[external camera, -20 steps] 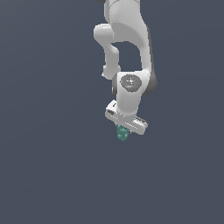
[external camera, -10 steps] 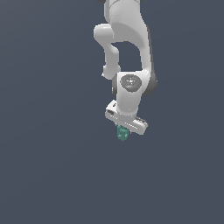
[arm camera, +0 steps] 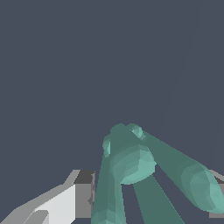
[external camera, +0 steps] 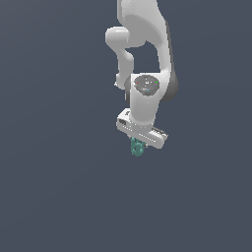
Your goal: Pick up the object and move it to a goal position.
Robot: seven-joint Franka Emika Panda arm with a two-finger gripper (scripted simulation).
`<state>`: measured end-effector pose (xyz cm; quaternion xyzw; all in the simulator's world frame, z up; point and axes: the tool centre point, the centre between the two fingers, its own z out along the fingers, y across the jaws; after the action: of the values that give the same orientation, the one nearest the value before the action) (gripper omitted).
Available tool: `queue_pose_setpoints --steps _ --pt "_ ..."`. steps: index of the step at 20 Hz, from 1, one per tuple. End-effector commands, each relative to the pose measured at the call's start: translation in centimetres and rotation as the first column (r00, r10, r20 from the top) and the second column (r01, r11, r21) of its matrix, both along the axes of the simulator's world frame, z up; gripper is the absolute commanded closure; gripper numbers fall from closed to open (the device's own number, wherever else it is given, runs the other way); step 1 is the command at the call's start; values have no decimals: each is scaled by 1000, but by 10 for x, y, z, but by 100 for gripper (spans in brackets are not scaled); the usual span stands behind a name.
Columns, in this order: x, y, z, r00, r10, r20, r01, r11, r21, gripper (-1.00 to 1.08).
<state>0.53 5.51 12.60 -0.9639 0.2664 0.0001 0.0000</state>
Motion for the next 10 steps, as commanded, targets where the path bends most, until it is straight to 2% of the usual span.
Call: queue_pose_setpoints --steps 1,10 --pt "2 -3 17 1000 0 1 0 1000 0 108" --pt "13 -20 103 1000 -1 1 1 1000 0 108"
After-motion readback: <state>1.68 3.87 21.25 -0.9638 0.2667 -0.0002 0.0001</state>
